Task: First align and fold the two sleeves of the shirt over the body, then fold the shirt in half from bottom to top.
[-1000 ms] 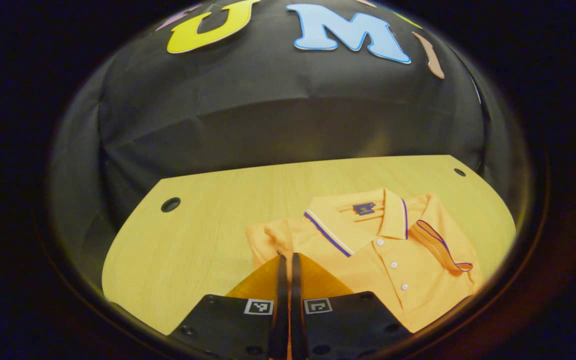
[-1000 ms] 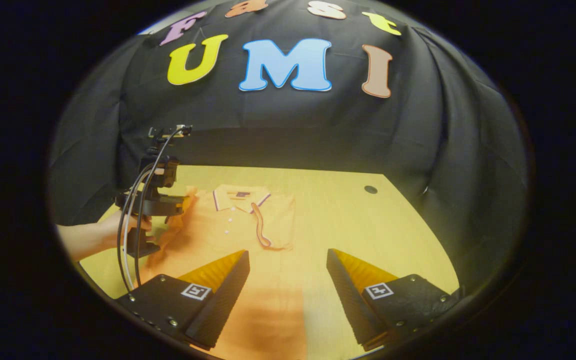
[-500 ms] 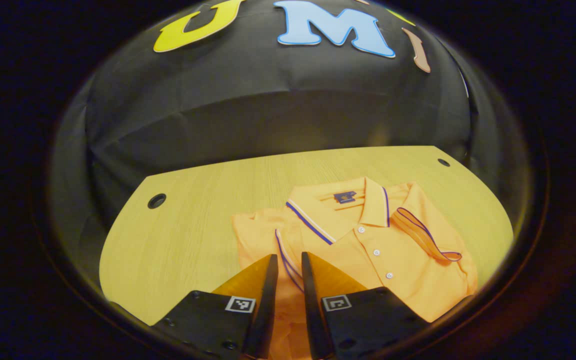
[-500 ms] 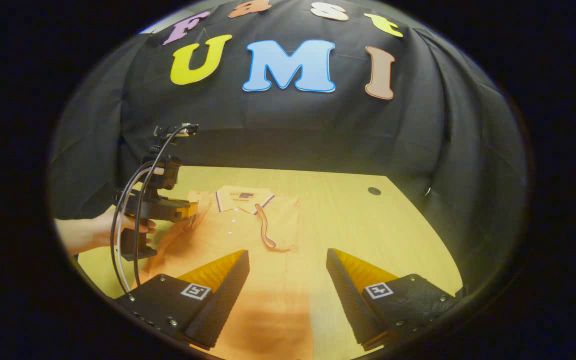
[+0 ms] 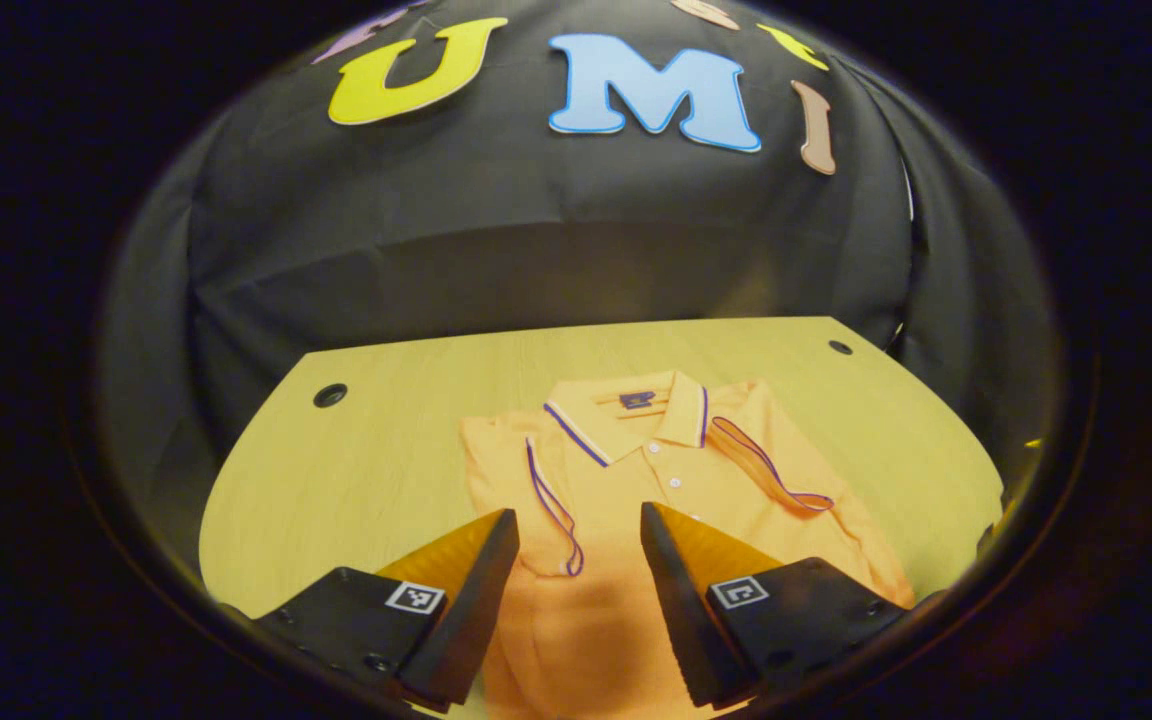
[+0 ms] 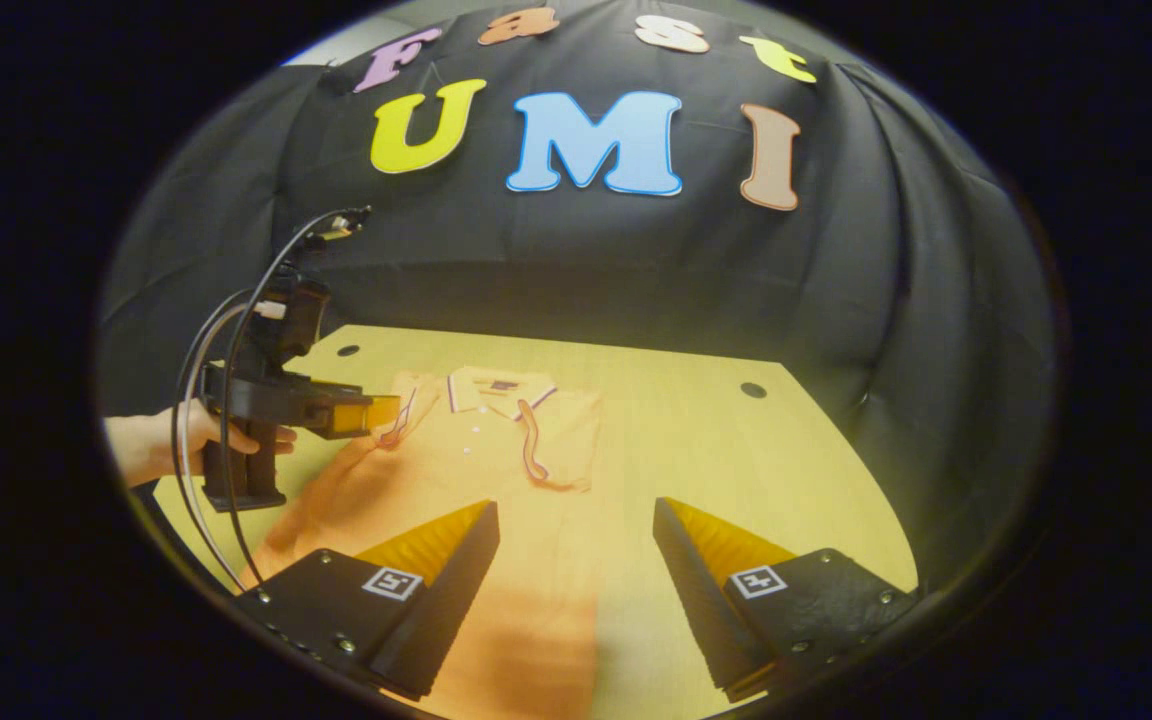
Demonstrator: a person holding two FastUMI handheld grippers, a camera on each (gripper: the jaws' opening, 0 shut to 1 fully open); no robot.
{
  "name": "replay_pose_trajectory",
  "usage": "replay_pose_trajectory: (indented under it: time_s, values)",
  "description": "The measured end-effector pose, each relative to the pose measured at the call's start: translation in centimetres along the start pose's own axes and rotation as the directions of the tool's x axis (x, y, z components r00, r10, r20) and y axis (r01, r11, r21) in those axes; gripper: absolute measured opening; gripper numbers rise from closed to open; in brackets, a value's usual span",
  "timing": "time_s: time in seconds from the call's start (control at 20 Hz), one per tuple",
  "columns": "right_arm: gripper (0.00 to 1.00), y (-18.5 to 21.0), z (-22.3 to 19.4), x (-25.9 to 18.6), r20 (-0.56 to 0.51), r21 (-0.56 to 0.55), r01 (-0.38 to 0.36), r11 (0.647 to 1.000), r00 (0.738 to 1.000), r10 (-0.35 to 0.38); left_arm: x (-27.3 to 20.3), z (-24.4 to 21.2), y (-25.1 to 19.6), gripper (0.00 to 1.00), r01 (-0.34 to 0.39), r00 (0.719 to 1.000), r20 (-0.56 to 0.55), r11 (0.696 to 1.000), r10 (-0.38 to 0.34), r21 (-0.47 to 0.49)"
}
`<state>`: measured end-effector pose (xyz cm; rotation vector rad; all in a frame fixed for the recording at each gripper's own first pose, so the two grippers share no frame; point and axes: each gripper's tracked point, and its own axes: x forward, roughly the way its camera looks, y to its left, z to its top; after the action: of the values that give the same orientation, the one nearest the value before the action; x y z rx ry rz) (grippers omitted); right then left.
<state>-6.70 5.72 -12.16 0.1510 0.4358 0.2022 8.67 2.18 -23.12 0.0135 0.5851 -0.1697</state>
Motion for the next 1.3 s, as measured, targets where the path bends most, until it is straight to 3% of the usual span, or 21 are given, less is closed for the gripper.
replay_pose_trajectory:
  time_s: [0.1, 0.2, 0.55, 0.95, 1.3]
  values:
    - [0.96, -0.2, -0.4, -1.0, 0.008, 0.004, -0.025, 1.000, 1.000, 0.025, -2.2, -0.9, -0.4, 0.99, -0.020, 1.000, 0.002, 1.000, 0.020, -0.018]
    - [0.96, -0.4, -1.3, -2.0, 0.007, -0.001, -0.047, 0.999, 0.999, 0.047, -4.6, -2.2, -0.8, 0.95, -0.039, 0.999, 0.000, 0.998, 0.039, -0.041]
    - [0.96, -1.1, -6.6, -5.0, -0.052, -0.009, -0.098, 0.995, 0.994, 0.098, -12.5, -8.0, -1.6, 0.95, -0.080, 0.996, -0.034, 0.995, 0.078, -0.060]
    - [0.96, 1.3, -12.0, -8.2, -0.144, 0.045, -0.106, 0.993, 0.983, 0.112, -19.6, -14.4, -2.7, 0.95, -0.039, 0.997, -0.068, 0.999, 0.036, -0.037]
    - [0.96, 2.8, -16.6, -9.6, -0.243, 0.075, -0.065, 0.995, 0.967, 0.082, -24.2, -19.8, -1.3, 0.95, -0.013, 0.994, -0.111, 1.000, 0.011, -0.022]
